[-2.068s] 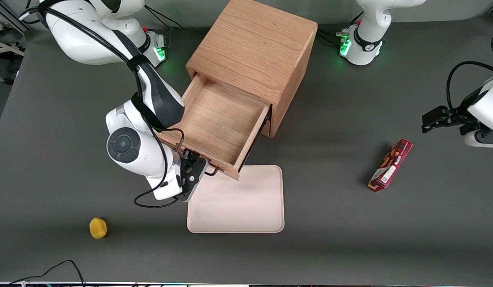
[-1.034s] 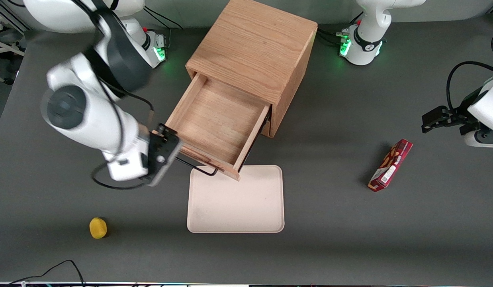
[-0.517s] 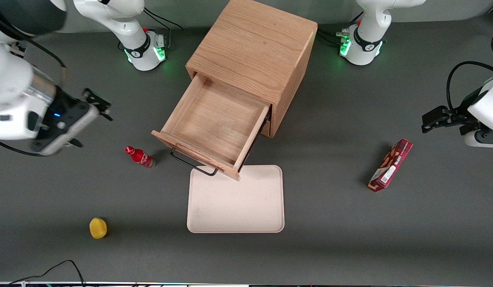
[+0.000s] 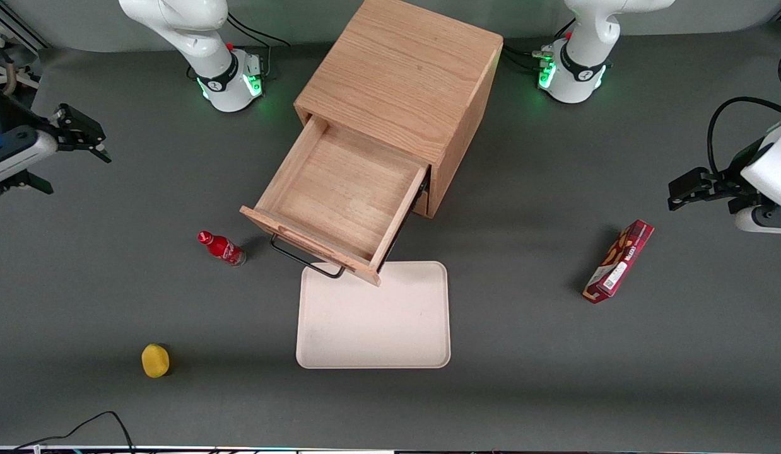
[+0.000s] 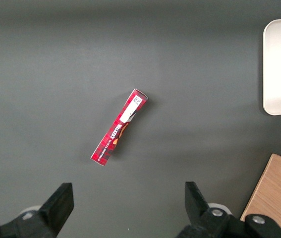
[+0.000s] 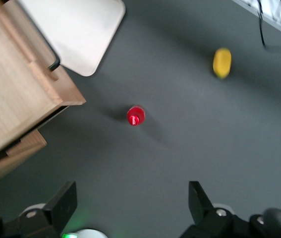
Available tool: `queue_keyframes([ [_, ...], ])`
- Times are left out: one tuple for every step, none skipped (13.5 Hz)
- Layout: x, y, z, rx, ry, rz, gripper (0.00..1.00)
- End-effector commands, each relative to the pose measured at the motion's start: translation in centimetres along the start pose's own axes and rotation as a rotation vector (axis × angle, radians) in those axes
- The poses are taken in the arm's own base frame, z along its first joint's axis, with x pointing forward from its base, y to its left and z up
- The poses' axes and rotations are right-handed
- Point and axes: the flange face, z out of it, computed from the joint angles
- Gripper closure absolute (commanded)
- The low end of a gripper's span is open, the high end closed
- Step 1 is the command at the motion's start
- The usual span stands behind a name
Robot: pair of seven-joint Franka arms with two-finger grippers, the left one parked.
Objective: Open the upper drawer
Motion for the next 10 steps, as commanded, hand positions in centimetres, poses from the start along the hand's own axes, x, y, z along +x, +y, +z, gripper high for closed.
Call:
queue_keyframes([
  [-0.2, 0.5, 1.7, 0.03, -0.031, 0.198, 0.0],
  [0.0, -0.1, 1.6, 0.025, -0.032, 0.206, 0.0],
  [-0.5, 0.6, 1.6, 0.022, -0.037, 0.286, 0.0],
  [-1.0, 0.7, 1.6, 0.039, -0.057, 0.309, 0.0],
  [-1.0, 0.4, 1.7, 0.048, -0.062, 0.314, 0.0],
  [-1.3, 1.0, 1.5, 0.067, -0.056, 0.333, 0.0],
  [-1.5, 1.4, 1.3, 0.085, -0.05, 0.342, 0.0],
  [-1.7, 1.6, 1.2, 0.085, -0.05, 0.337, 0.0],
  [-2.0, 2.3, 1.2, 0.086, -0.049, 0.346, 0.0],
  [-2.1, 2.7, 1.2, 0.089, -0.049, 0.352, 0.0],
])
